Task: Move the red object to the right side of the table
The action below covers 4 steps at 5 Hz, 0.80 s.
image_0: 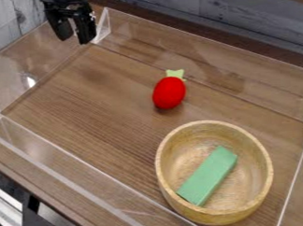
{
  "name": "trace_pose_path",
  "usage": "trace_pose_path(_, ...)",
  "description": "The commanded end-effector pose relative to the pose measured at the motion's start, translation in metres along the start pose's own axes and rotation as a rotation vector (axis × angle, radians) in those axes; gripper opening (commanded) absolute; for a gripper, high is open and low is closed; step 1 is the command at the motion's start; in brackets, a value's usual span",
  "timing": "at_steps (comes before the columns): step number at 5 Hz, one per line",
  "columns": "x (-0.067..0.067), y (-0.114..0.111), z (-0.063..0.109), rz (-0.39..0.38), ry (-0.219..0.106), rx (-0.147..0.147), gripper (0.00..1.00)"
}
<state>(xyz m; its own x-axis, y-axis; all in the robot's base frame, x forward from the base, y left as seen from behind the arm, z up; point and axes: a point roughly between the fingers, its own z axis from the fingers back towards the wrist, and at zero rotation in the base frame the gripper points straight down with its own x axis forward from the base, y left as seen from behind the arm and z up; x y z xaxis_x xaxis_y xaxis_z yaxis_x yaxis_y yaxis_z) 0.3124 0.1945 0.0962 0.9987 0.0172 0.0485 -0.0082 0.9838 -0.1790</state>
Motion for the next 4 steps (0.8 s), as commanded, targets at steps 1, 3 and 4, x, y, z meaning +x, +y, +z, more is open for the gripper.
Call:
trace_pose_path(1,-0.001,0.001,0.028,-0.006,-0.059,0.052,1.00)
trace_pose_path(3,-0.005,-0.001,0.009,-0.021,-0.009,0.032,1.00)
trace_pose_path(4,-0.005,-0.007,0.000,-0.033,0.012,0.024,1.00)
